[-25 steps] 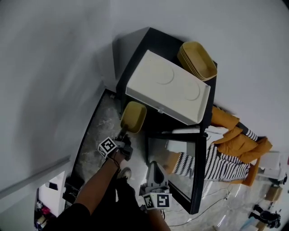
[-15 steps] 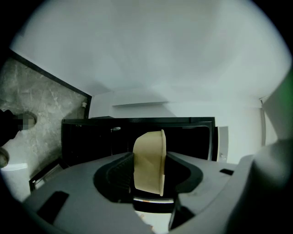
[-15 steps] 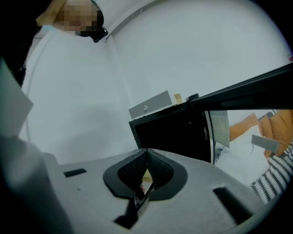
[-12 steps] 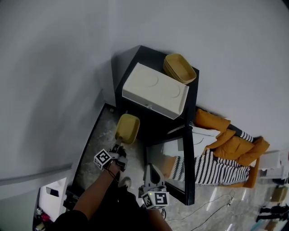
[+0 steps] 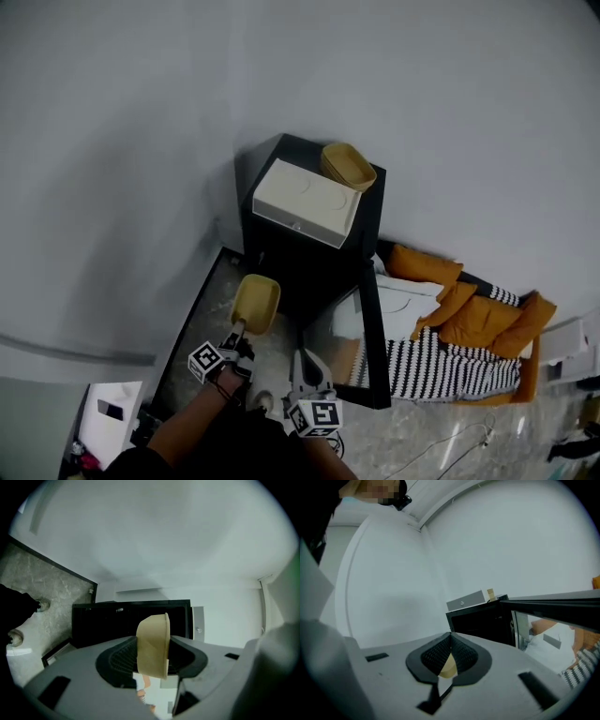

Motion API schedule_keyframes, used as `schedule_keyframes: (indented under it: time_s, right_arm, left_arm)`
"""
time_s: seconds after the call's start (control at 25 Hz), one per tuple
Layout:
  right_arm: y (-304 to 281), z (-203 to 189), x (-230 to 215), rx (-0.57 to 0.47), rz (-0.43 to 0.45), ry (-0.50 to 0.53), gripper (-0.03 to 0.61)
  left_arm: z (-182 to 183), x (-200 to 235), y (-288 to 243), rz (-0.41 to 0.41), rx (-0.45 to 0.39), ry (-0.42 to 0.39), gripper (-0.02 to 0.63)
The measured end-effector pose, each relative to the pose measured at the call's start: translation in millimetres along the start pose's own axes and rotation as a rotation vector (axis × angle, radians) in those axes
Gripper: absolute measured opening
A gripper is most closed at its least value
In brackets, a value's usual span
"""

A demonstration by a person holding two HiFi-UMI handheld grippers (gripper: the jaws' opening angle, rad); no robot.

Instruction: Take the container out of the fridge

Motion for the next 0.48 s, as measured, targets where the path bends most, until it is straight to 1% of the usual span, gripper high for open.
schedule_keyframes:
  time_s: [0.12,0.28,0.4,0.48]
  right_arm:
    - [10.6,4.3,7.3,-0.01,0.017,0.0,0.001]
    - [19.7,12.7,13.2,-0.028,0.021,0.009,0.001]
    - [25.3,15.0,17.1,-0.031,0.009,0.018,0.0]
    - [28.2,16.1,18.4,-0.027,-0.004,0.022,0.0]
  left_arm:
    - [-7.8,-10.2,27.7,-0.002,0.023,-0.021,0.187]
    - [-10.5,-27.9,53.9,-0.008,0.018,-0.035,0.187]
    - [-8.4,-38.8,70.2,-0.013,0.01,-0.023,0.187]
    - [-6.5,-48.2,79.4,-0.01,0.006,0.0,0.187]
Point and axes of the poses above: the fingertips, and each gripper's own axes: y backward along the fingers, x to its left, z out of its top, the point moved 6 cm from there along y, backward along the fingers, and after that the axes turned 1 degree about -x, right-handed, at the moved point
